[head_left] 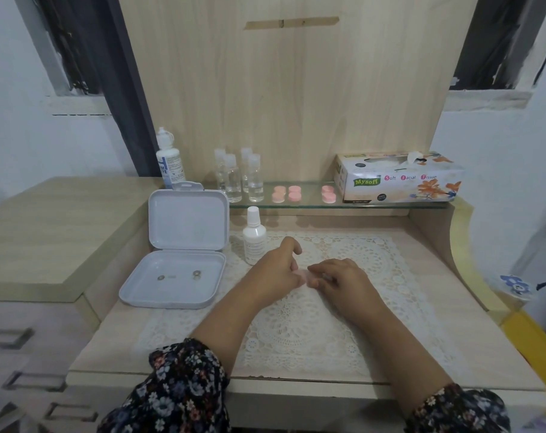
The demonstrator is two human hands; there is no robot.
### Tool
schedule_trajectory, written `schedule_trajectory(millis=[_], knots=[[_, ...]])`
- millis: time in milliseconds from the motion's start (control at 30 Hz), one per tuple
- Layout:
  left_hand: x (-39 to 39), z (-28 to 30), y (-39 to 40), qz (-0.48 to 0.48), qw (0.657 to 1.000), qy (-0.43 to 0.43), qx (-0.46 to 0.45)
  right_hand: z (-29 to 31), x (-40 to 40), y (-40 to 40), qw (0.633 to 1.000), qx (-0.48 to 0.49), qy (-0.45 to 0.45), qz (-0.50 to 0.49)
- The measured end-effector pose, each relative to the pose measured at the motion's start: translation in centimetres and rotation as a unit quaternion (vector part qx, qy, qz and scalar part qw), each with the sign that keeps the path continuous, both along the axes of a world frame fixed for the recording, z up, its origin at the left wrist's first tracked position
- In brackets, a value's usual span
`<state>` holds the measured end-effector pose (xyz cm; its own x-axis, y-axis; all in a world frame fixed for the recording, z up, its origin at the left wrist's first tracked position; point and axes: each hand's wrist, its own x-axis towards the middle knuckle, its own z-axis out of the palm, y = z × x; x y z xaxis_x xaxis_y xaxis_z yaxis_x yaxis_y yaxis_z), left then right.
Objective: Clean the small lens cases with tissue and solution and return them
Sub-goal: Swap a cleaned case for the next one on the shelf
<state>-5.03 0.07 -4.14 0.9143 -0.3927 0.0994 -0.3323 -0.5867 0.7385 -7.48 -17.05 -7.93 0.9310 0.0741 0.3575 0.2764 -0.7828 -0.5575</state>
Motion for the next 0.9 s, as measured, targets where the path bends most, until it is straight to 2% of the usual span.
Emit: schedule_trajectory(millis=[200,433,567,700,900], knots=[[0.3,0.0,-0.2,0.005,0.997,-0.020,0.076,0.0,0.0,-0.1,1.000,-0.003,0.000,0.002],[0.1,-0.2,0.3,-0.028,0.999,-0.015,0.008,-0.1,0.3,-0.2,1.000,0.002,0.004,0.001],[0.2,-0.1,0.0,-0.009,1.000,-0.006,-0.004,-0.2,0.2,-0.2,1.000,0.005,0.003,0.005],[0.8,0.1,-0.7,0.045,0.996,-0.021,-0.077,-0.1,0.2,-0.1,1.000,0.007,0.001,0.003],[3.3,-0.5,-2.2,0.074,0.995,-0.057,-0.031,-0.1,0.2,0.0,1.000,-0.002,-0.005,-0.005]])
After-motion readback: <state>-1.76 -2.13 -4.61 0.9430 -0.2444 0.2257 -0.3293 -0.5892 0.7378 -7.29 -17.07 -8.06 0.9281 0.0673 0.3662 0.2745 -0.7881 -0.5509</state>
